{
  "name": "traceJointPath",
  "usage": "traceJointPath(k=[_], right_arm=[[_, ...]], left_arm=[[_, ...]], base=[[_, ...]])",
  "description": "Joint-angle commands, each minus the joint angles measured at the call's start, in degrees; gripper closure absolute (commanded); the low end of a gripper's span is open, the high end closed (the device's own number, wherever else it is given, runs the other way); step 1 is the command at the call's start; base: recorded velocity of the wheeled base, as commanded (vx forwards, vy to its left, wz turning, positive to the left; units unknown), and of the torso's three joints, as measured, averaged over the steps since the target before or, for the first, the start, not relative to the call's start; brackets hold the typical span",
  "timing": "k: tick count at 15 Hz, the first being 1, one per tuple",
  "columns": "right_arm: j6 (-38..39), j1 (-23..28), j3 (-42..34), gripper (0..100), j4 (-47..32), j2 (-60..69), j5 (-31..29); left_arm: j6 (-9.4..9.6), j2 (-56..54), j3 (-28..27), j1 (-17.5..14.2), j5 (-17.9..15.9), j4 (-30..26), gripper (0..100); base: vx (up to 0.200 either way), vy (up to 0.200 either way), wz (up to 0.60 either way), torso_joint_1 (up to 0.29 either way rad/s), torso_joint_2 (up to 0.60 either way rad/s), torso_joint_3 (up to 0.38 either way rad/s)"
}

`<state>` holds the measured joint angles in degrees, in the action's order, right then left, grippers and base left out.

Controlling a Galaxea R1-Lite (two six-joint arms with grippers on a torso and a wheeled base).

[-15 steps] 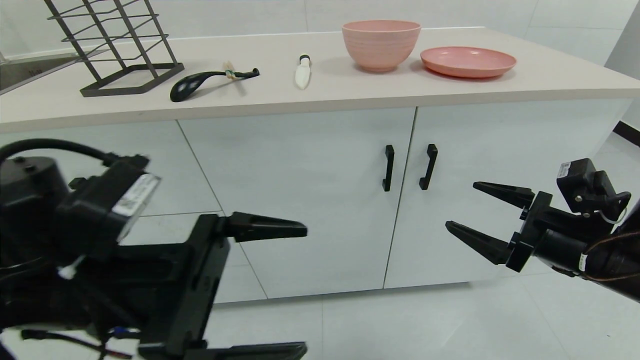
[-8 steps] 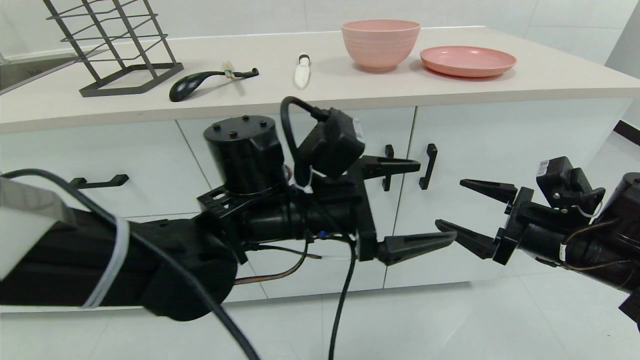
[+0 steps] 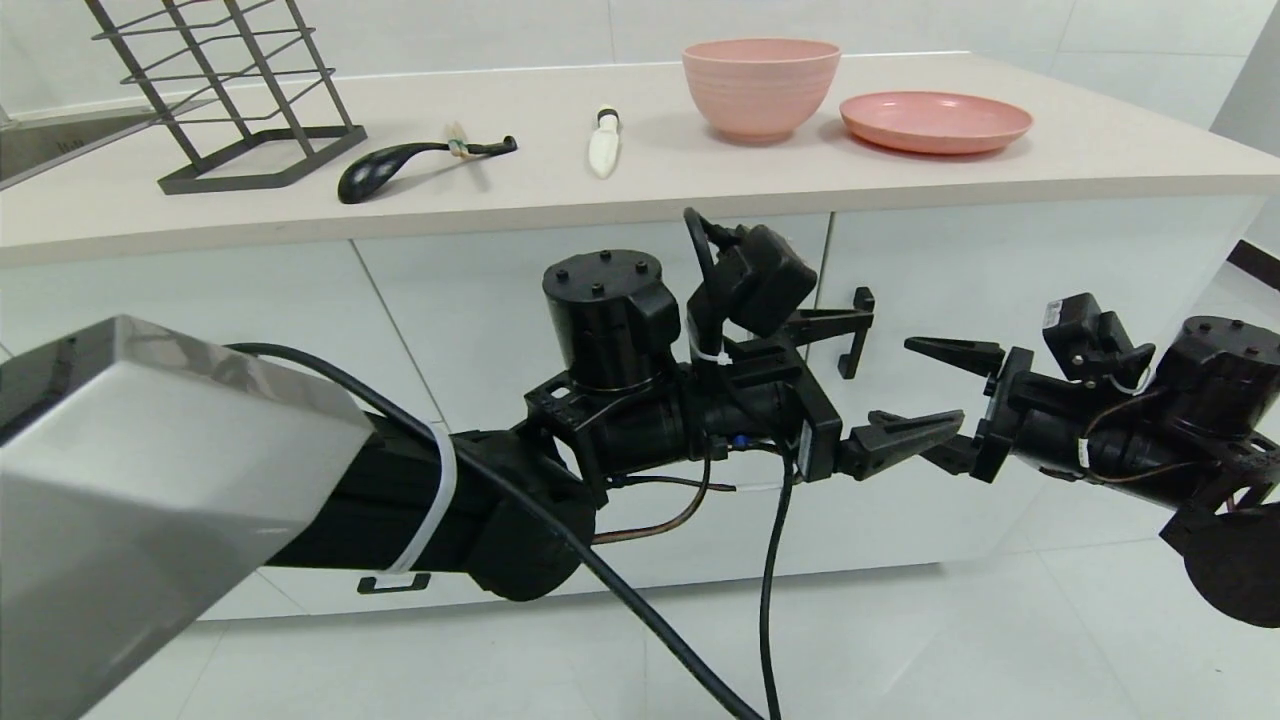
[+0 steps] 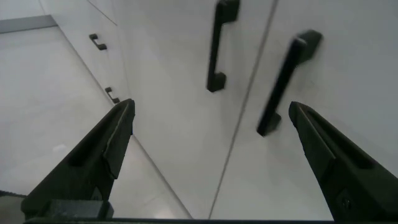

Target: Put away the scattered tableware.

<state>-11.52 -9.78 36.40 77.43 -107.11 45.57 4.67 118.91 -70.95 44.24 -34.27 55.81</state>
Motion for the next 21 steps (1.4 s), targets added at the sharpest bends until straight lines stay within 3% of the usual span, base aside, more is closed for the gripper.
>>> traceJointPath(k=[1, 4, 11, 14, 16, 21], right_arm=[[0.01, 1.43, 0.6, 0, 0.35, -2.58, 0.66], [0.09, 1.16, 3.24, 0, 0.26, -3.81, 3.65], [0.36, 0.99, 13.87, 0, 0.35, -11.19, 3.65], [0.36, 0.9, 17.92, 0, 0.35, -12.86, 3.74], [0.36, 0.9, 18.44, 0, 0.44, -13.22, 3.74], [1.5, -2.18, 17.65, 0, 1.23, -12.78, 6.2]], left_arm=[[-0.01, 0.54, -0.07, -0.03, 1.4, 0.0, 0], [-0.1, 0.54, -0.15, -0.12, 3.86, 0.09, 0], [-0.1, 1.5, 0.02, -3.99, 3.86, 2.38, 0], [-0.19, 2.47, 0.46, -4.25, 3.24, 7.03, 0], [-0.19, 3.35, 0.46, -4.25, 0.78, 10.81, 0], [-0.19, 2.73, 0.64, -4.25, -0.71, 9.76, 0]], base=[[0.0, 0.0, 0.0, 0.0, 0.0, 0.0], [0.0, 0.0, 0.0, 0.0, 0.0, 0.0], [0.0, 0.0, 0.0, 0.0, 0.0, 0.0], [0.0, 0.0, 0.0, 0.0, 0.0, 0.0], [0.0, 0.0, 0.0, 0.0, 0.0, 0.0], [0.0, 0.0, 0.0, 0.0, 0.0, 0.0]])
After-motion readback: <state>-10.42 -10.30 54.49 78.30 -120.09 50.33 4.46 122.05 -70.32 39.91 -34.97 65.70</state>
